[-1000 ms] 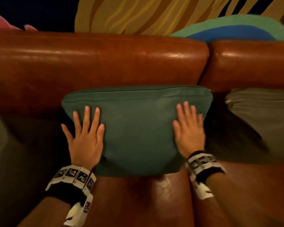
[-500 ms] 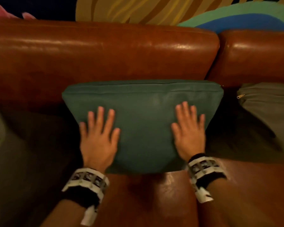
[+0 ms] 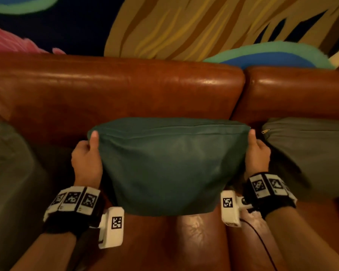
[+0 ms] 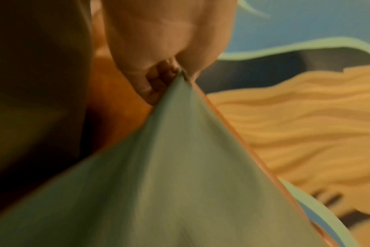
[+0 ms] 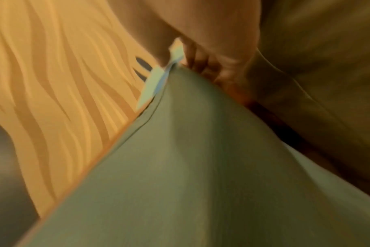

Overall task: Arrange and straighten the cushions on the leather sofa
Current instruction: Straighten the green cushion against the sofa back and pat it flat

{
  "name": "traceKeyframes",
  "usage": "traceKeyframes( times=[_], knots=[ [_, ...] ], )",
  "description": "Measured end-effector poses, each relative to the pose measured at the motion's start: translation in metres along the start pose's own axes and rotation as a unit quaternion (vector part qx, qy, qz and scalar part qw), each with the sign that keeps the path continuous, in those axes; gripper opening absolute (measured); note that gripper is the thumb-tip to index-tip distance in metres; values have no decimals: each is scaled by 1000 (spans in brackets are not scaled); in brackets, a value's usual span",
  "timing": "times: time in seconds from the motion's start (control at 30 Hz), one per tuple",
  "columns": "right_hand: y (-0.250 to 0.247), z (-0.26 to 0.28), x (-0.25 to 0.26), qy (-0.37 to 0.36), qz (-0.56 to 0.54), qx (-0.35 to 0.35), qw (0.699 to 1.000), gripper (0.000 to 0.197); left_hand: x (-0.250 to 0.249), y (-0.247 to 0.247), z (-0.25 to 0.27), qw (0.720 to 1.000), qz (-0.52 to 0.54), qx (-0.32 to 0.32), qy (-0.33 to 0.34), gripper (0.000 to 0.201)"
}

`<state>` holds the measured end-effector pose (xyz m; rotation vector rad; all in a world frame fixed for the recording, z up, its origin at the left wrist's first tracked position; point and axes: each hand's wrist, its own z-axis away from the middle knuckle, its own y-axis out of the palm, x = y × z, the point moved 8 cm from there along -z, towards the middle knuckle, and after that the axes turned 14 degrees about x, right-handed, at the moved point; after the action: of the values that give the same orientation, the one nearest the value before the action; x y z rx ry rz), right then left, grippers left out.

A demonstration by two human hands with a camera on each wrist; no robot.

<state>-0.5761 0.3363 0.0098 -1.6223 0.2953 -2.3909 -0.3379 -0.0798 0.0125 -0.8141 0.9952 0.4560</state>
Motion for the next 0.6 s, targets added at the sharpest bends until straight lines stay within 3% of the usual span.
traceKeyframes(
  times=[0.07, 0.17, 0.27, 0.37, 0.47, 0.5, 0.6],
  knots=[
    [-12, -2, 16, -33, 58, -12, 998, 48, -14, -15, 2, 997, -64, -29, 43, 48],
    [-14, -3, 15, -60, 111, 2, 992, 48, -11, -20, 0, 996, -81, -35, 25, 45],
    [-5, -4, 1, -14, 101, 14, 995, 44, 4, -12, -10, 998, -56, -22, -28, 46],
    [5, -10, -5, 49, -14, 41, 998, 32, 15, -11, -16, 994, 60, -40, -82, 47],
    [11, -16, 3, 102, -52, 74, 991, 52, 3, -4, -22, 991, 44, -18, -124, 73],
    [10, -20, 7, 105, -30, 73, 991, 51, -5, -3, -26, 994, 21, -11, -106, 75],
    [3, -28, 15, 69, 21, 62, 995, 45, -13, -11, -34, 998, -10, -47, -33, 48]
  ],
)
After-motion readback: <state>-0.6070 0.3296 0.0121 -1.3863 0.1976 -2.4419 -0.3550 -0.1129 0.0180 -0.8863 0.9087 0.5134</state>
